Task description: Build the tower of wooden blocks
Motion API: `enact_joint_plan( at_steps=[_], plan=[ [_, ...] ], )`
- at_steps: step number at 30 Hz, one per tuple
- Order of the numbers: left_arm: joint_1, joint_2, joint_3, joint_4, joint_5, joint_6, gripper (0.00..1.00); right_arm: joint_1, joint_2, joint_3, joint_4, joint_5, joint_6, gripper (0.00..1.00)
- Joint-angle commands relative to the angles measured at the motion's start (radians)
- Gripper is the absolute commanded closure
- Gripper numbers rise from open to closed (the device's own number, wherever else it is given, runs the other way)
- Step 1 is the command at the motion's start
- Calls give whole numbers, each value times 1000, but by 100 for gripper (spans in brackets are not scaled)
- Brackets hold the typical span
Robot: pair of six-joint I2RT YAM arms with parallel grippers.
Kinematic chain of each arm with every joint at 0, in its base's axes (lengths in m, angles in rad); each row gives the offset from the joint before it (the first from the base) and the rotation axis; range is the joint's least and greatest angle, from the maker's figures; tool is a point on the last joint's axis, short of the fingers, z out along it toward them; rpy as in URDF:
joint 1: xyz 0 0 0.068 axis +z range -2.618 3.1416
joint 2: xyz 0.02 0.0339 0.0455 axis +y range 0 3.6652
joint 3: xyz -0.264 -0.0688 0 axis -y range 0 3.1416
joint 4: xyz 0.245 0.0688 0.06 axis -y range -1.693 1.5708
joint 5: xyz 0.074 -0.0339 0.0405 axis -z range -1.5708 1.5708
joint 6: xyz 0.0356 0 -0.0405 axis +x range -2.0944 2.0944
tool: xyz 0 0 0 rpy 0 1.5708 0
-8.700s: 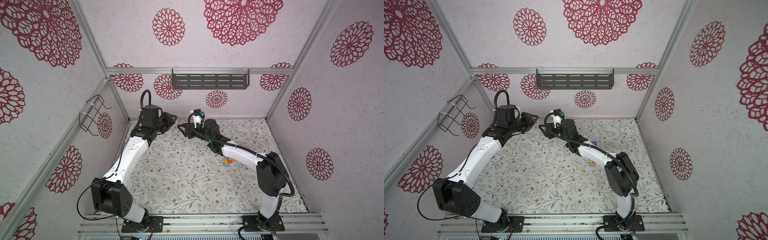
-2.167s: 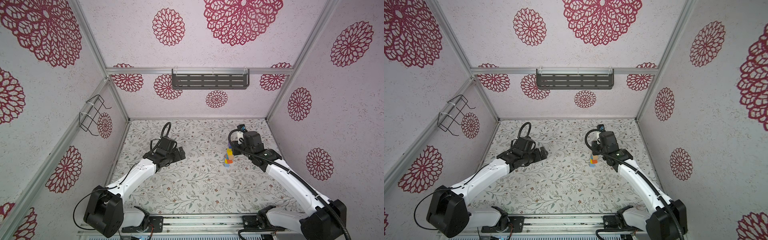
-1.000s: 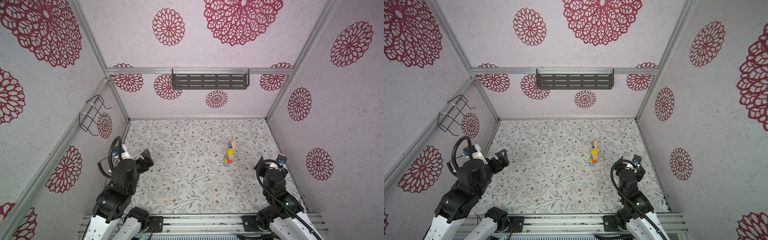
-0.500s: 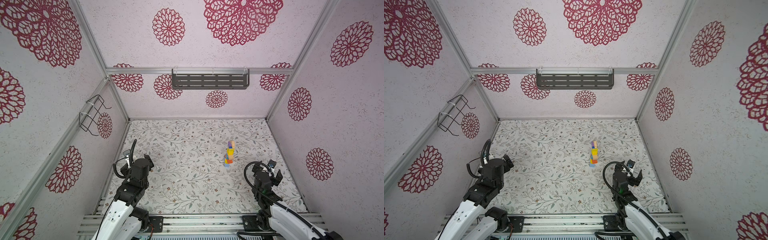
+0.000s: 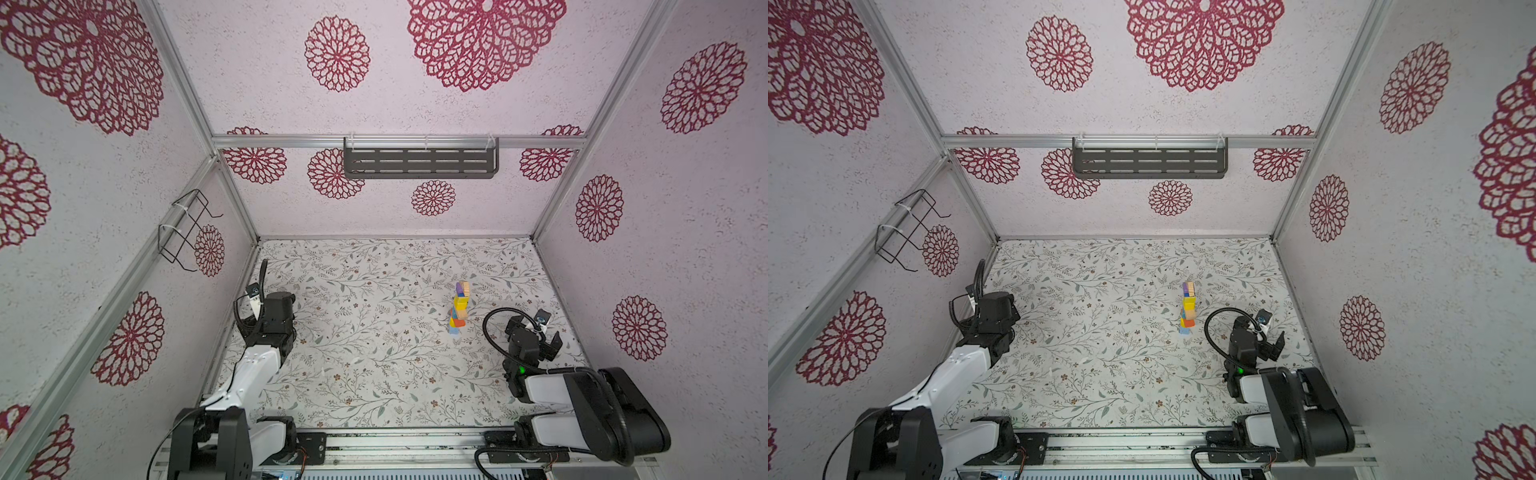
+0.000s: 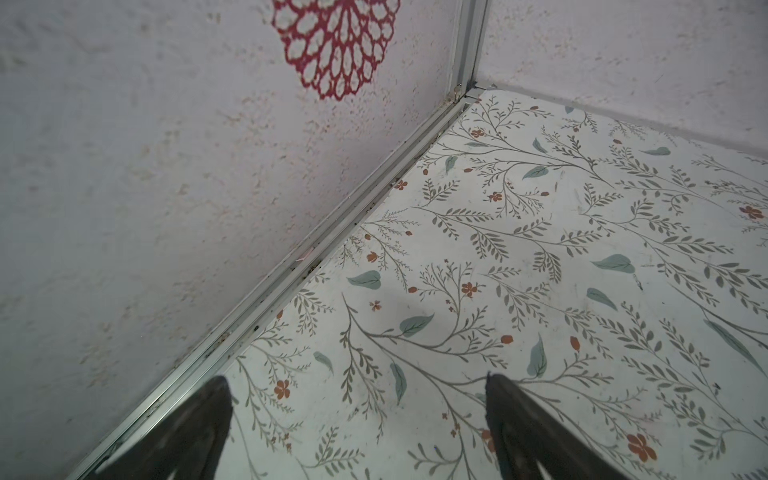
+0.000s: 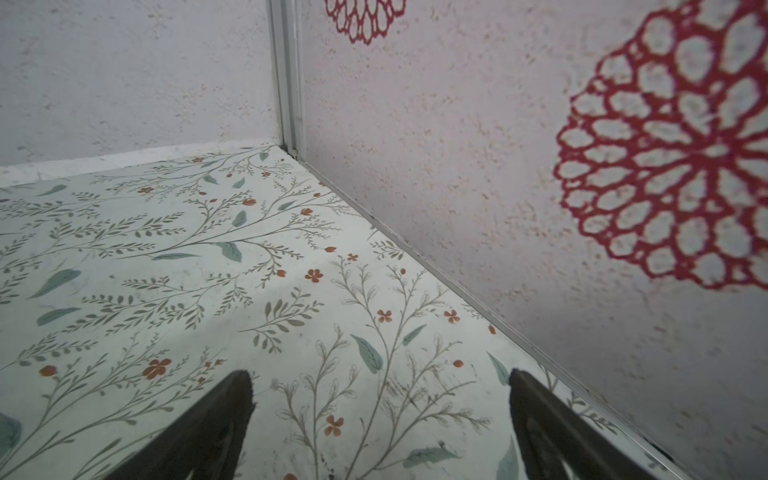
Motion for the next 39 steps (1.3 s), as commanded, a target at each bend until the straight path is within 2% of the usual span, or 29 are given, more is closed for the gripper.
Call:
enact_joint_plan(
  at_steps=[1, 6, 8, 14, 17, 20, 22, 24, 25, 28, 31, 39],
  plan=[
    [45, 49, 26, 68, 19, 43, 3, -5, 48, 29, 212, -38, -54, 1],
    [137, 23, -109, 319, 189, 112, 3, -9, 52, 65, 140, -119, -70, 1],
    [166, 20, -147, 396, 226, 125, 3, -7, 60, 66, 155, -141, -87, 1],
    [178, 79, -200, 609, 336, 192, 3, -7, 75, 23, 249, -243, -118, 1],
    [178, 132, -134, 546, 365, 200, 3, -7, 109, -1, 331, -315, -151, 1],
    [178, 156, -148, 632, 431, 176, 3, -7, 140, -36, 416, -351, -156, 1],
    [173, 154, -177, 697, 468, 135, 3, -2, 226, -47, 546, -357, -186, 1],
    [162, 150, -200, 753, 470, 172, 3, 0, 183, -42, 460, -365, -169, 1],
    [156, 136, -204, 747, 453, 195, 3, -2, 196, -35, 477, -358, -173, 1],
    [159, 55, -198, 629, 424, 235, 3, -1, 193, -38, 471, -357, -171, 1],
    [161, -10, -226, 605, 434, 271, 3, 1, 197, -34, 470, -354, -179, 1],
    [165, -13, -230, 623, 444, 248, 3, 4, 191, -14, 433, -337, -180, 1]
  ],
)
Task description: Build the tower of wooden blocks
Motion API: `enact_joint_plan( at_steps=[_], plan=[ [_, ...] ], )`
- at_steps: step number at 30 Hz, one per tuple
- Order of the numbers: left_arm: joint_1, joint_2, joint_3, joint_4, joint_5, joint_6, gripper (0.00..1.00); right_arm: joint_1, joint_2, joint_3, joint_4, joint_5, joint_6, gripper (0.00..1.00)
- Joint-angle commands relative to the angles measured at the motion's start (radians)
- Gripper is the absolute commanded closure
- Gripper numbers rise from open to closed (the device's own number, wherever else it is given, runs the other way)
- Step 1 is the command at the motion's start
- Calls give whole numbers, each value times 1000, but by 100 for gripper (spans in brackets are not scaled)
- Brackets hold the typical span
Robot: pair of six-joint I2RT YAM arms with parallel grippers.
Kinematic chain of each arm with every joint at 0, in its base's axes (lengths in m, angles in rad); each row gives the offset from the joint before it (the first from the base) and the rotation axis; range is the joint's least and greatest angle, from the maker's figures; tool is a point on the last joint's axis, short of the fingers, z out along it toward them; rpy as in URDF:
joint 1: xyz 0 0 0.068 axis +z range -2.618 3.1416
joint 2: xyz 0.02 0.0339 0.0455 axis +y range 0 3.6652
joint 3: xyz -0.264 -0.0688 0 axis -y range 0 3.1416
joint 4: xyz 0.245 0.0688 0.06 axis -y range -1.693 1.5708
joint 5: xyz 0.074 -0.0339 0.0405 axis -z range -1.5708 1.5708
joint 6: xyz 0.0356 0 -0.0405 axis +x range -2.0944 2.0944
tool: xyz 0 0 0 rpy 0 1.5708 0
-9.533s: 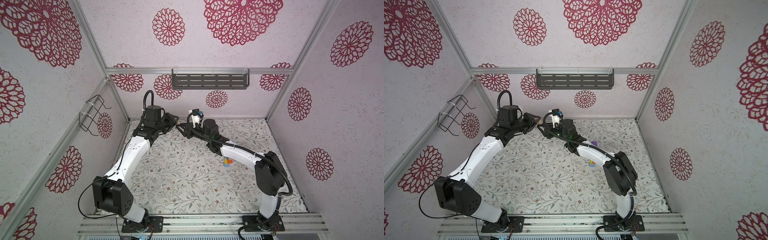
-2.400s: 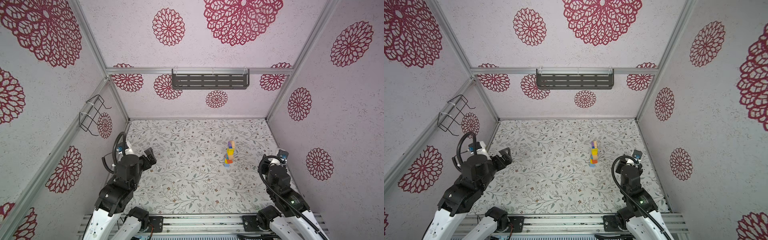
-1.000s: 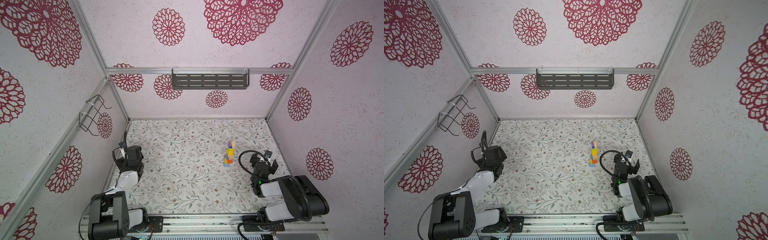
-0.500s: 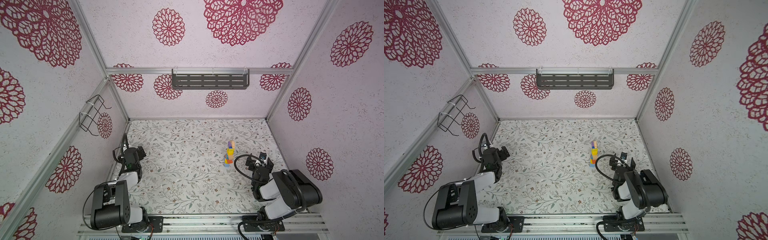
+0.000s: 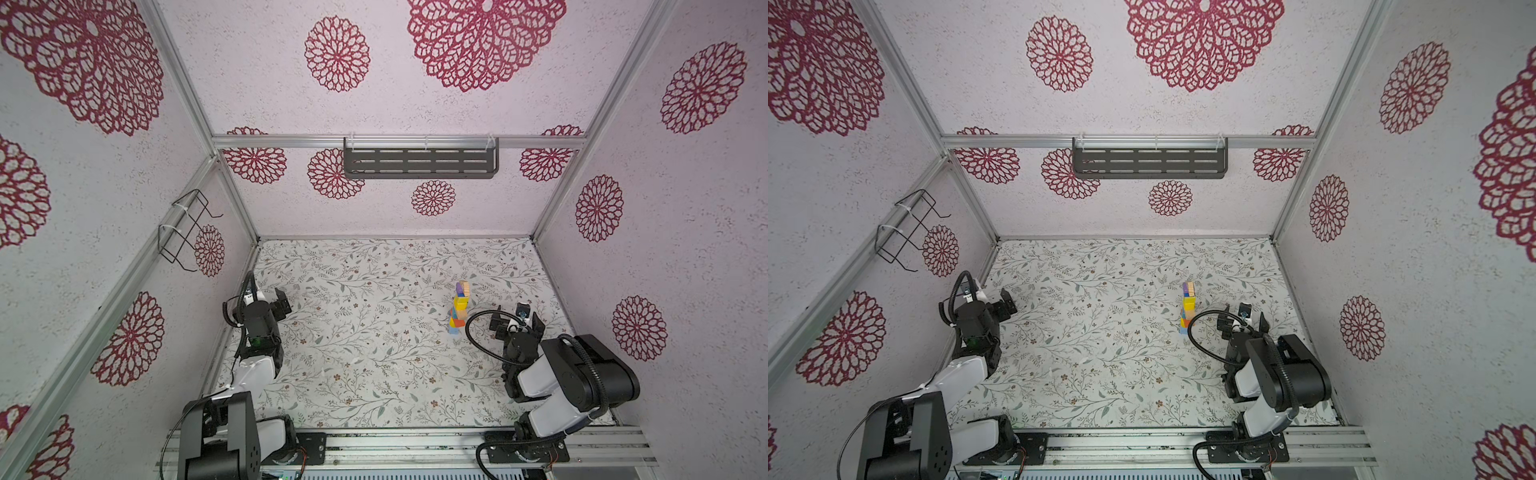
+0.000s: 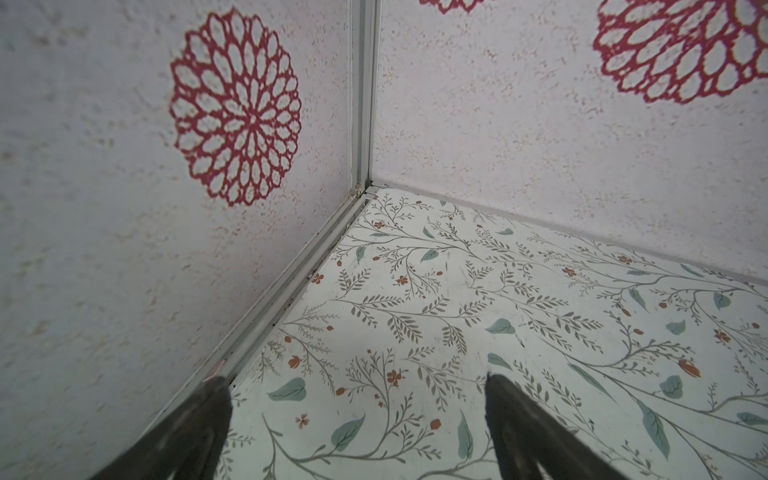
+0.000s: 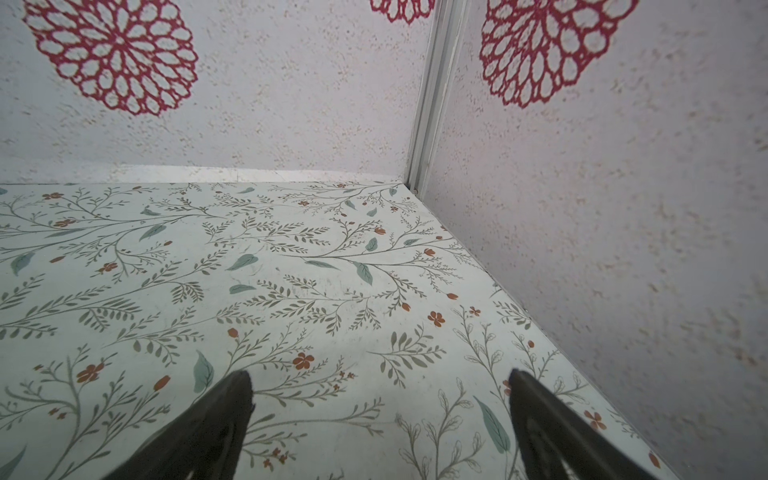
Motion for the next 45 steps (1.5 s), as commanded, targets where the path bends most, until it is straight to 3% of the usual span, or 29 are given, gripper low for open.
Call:
enact_joint_plan(
  at_steps=[1, 4, 7, 9, 15, 17, 20, 21, 26, 45],
  plan=[
    [3, 28, 10, 33, 27, -13, 3, 4, -16, 17, 35, 4, -8, 1],
    [-9, 124, 42, 76, 81, -74, 3, 4, -17, 20, 29, 5, -7, 1],
    [-78, 201, 90, 51, -16, -12, 3, 4, -18, 20, 28, 5, -7, 1],
    [-74, 207, 108, 29, 2, -10, 3, 4, -17, 20, 27, 4, -6, 1],
    [-83, 287, -124, 529, 35, 21, 3, 4, -19, 23, 20, 5, -5, 1],
    [-90, 346, -118, 610, 42, 58, 3, 4, -20, 23, 21, 5, -4, 1],
    [-96, 313, 1, 320, 41, 56, 3, 4, -22, 32, 5, 7, -2, 1],
    [-59, 317, 20, 299, 97, 32, 3, -1, -26, 45, -24, 7, 3, 1],
    [-38, 326, 23, 303, 126, 14, 3, -108, -70, 154, -315, -125, 109, 1],
    [-39, 323, 19, 309, 127, 15, 3, -93, -68, 144, -286, -106, 88, 1]
  ],
)
